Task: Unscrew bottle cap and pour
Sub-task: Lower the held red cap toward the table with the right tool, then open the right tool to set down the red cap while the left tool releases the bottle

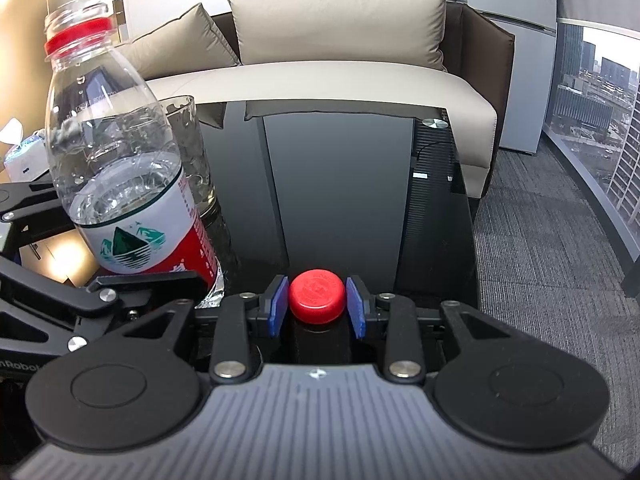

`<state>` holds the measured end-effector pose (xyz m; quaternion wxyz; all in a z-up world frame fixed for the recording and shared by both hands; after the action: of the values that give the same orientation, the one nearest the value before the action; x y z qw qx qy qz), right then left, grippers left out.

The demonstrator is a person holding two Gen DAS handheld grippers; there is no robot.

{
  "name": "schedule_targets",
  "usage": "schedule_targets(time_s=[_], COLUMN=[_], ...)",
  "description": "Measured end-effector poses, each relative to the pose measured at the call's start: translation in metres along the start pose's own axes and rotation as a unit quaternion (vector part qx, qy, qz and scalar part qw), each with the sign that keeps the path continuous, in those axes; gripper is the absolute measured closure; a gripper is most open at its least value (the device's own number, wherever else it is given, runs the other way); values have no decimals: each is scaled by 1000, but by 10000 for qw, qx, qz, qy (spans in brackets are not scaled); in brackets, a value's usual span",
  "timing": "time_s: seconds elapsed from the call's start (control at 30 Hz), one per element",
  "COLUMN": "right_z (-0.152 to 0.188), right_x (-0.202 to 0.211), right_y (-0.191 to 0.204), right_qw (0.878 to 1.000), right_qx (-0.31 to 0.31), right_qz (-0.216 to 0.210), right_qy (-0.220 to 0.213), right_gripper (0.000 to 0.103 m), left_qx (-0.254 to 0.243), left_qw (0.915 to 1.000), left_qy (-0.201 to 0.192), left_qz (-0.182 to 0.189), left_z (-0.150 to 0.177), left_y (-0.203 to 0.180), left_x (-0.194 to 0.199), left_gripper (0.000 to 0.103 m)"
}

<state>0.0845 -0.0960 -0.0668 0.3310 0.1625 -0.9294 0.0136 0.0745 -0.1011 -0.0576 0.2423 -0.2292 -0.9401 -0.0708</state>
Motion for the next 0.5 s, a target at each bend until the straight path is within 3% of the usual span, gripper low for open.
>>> schedule_targets(time_s=[0.5], right_z=[-3], right_x=[5], right_y=[-11], right_qw=[9995], right_qx=[-157], right_qz=[154], right_qy=[-212], right_gripper=[44], left_qx=[73], left_qw=[10000], left_qy=[-22], left_qz=[-36], left_z=[1], left_y=[17], left_x=[10], left_gripper=[30])
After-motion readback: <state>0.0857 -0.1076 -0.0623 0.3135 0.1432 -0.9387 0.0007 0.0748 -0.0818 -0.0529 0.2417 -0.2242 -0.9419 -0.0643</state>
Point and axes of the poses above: each gripper's, at about its wrist camera, not at the fingertips, and x roughly against the way its jaws point, y to its left, z to its underside, the point moved 8 cm from there along -x, roughly the way its jaws point, and after that the axes turned 2 degrees about x, right-handed, at the moved point
